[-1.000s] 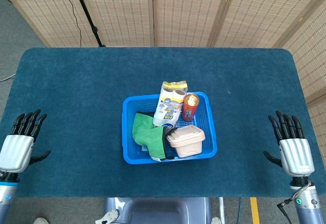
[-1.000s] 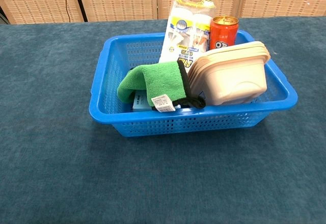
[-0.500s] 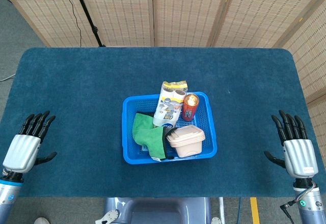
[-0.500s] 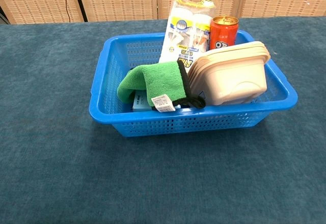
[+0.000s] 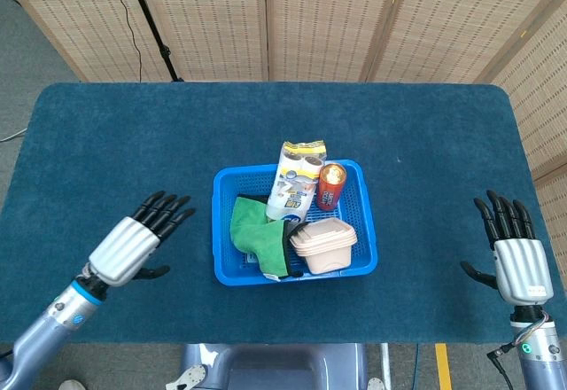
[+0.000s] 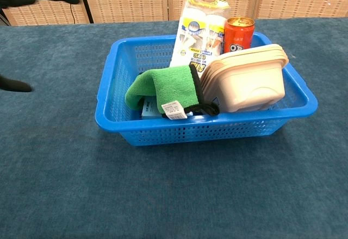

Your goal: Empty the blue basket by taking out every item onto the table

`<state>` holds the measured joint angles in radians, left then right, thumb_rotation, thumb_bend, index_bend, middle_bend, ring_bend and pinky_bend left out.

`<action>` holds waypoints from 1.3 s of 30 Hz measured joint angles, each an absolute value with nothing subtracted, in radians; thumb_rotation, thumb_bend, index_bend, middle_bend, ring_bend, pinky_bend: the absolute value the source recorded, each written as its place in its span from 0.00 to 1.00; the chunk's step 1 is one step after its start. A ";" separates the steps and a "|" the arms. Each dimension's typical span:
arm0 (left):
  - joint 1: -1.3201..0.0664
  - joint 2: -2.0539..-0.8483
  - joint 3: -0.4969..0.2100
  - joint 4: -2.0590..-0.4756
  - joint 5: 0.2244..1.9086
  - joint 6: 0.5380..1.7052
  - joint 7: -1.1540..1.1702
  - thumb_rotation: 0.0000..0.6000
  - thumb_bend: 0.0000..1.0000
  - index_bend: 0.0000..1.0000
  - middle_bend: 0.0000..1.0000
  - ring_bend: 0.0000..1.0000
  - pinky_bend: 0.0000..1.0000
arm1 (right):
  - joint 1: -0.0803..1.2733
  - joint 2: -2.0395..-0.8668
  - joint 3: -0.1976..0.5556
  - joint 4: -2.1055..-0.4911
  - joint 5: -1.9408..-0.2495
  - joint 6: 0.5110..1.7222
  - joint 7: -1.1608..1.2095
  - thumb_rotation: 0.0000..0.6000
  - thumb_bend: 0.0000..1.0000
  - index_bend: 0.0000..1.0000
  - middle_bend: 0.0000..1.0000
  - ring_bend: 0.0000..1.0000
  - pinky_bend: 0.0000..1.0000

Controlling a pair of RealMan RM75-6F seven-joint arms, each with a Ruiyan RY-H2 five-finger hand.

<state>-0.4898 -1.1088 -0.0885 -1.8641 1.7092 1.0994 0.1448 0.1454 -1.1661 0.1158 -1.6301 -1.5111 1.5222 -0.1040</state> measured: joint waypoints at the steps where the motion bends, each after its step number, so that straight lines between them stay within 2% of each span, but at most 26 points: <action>1: -0.515 -1.117 -0.100 -1.874 1.697 1.067 0.159 1.00 0.02 0.00 0.00 0.00 0.00 | 0.147 -1.167 0.117 -1.628 -1.506 1.517 -0.104 1.00 0.00 0.00 0.00 0.00 0.00; 6: -0.631 -1.178 -0.162 -1.905 1.595 0.931 0.253 1.00 0.02 0.00 0.00 0.00 0.00 | 0.154 -1.168 0.127 -1.618 -1.469 1.489 -0.101 1.00 0.00 0.00 0.00 0.00 0.00; 16: -0.775 -1.321 -0.216 -1.882 1.345 0.805 0.445 1.00 0.02 0.00 0.00 0.00 0.02 | 0.169 -1.169 0.149 -1.591 -1.408 1.442 -0.078 1.00 0.00 0.00 0.00 0.00 0.00; 23: -0.843 -1.417 -0.215 -1.814 1.234 0.779 0.484 1.00 0.02 0.00 0.00 0.00 0.19 | 0.173 -1.163 0.158 -1.584 -1.392 1.430 -0.052 1.00 0.00 0.00 0.00 0.00 0.00; 25: -0.858 -1.440 -0.215 -1.791 1.214 0.778 0.485 1.00 0.04 0.02 0.00 0.03 0.25 | 0.173 -1.163 0.159 -1.584 -1.392 1.430 -0.048 1.00 0.00 0.00 0.00 0.00 0.00; 26: -0.864 -1.449 -0.215 -1.782 1.207 0.778 0.484 1.00 0.05 0.07 0.04 0.08 0.31 | 0.173 -1.162 0.159 -1.583 -1.392 1.429 -0.046 1.00 0.00 0.00 0.00 0.00 0.00; 28: -0.874 -1.468 -0.214 -1.762 1.202 0.783 0.477 1.00 0.12 0.23 0.16 0.21 0.40 | 0.174 -1.162 0.158 -1.584 -1.394 1.429 -0.043 1.00 0.00 0.00 0.00 0.00 0.00; 29: -0.877 -1.476 -0.214 -1.753 1.202 0.787 0.474 1.00 0.13 0.27 0.19 0.23 0.42 | 0.174 -1.161 0.157 -1.584 -1.394 1.427 -0.042 1.00 0.00 0.00 0.00 0.00 0.00; 30: -0.881 -1.485 -0.213 -1.744 1.201 0.792 0.467 1.00 0.20 0.34 0.25 0.28 0.45 | 0.175 -1.161 0.156 -1.584 -1.395 1.425 -0.041 1.00 0.00 0.00 0.00 0.00 0.00; 36: -0.910 -1.503 -0.205 -1.718 1.149 0.778 0.447 1.00 0.59 0.58 0.46 0.43 0.57 | 0.176 -1.160 0.151 -1.590 -1.400 1.422 -0.042 1.00 0.00 0.00 0.00 0.00 0.00; 39: -0.913 -1.504 -0.202 -1.715 1.154 0.797 0.442 1.00 0.67 0.64 0.51 0.46 0.59 | 0.175 -1.159 0.150 -1.593 -1.403 1.424 -0.042 1.00 0.00 0.00 0.00 0.00 0.00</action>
<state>-0.9126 -1.5041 -0.2023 -1.7147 1.1535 0.7968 0.4417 0.1746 -1.1594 0.1496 -1.5930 -1.4033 1.4243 -0.0419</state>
